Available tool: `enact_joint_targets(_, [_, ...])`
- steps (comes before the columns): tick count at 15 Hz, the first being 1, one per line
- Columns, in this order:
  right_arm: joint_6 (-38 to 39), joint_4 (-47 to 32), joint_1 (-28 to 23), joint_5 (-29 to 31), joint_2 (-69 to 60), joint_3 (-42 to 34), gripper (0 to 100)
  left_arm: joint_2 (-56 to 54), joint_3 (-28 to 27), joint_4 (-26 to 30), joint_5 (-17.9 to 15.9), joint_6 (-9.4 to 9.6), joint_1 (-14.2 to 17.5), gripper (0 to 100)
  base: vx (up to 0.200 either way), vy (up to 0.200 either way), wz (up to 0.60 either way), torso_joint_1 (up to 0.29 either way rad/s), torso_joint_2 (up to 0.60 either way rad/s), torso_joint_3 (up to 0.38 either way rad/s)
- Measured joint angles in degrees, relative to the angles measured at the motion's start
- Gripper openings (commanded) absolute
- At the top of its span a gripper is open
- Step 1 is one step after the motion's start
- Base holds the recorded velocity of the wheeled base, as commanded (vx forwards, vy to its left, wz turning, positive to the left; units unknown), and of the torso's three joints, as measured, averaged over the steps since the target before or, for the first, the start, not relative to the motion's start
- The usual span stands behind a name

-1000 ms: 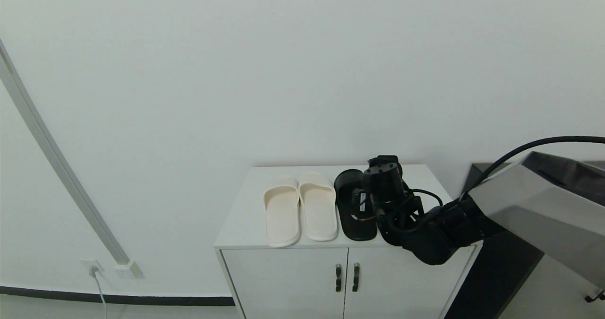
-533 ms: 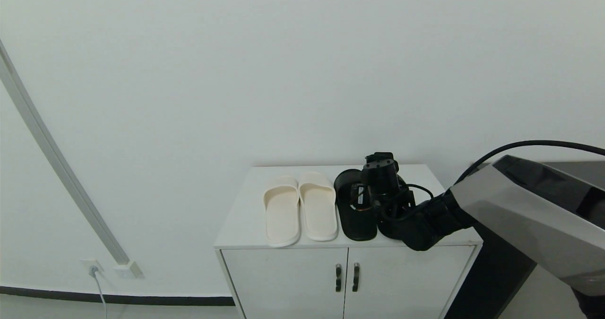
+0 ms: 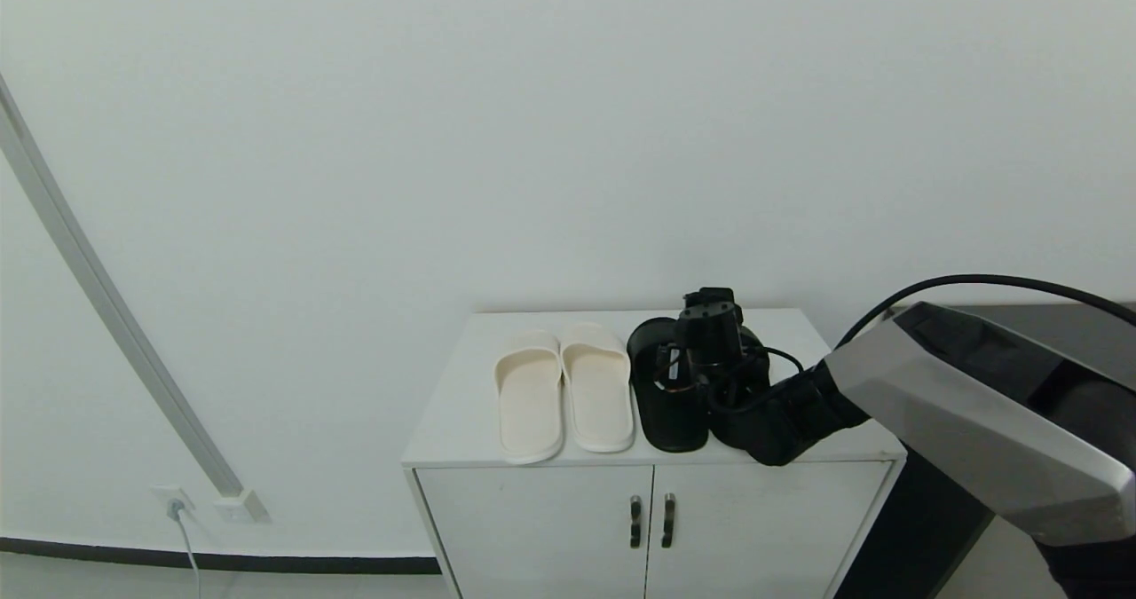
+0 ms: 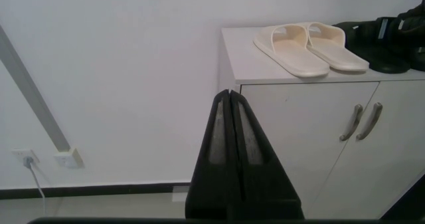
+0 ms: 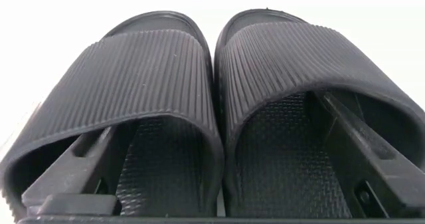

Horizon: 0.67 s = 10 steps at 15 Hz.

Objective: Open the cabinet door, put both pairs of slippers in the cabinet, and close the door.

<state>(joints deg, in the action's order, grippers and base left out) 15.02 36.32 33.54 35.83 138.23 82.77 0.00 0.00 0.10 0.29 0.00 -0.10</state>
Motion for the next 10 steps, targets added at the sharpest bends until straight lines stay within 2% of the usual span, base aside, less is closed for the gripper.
enact_joint_targets(10, [-0.7, 1.3, -0.1, 0.2, -0.9, -1.7, 0, 0.0, 0.0, 0.0, 0.0, 0.00, 0.0, 0, 0.000, 0.000, 0.00, 0.000, 0.00, 0.000])
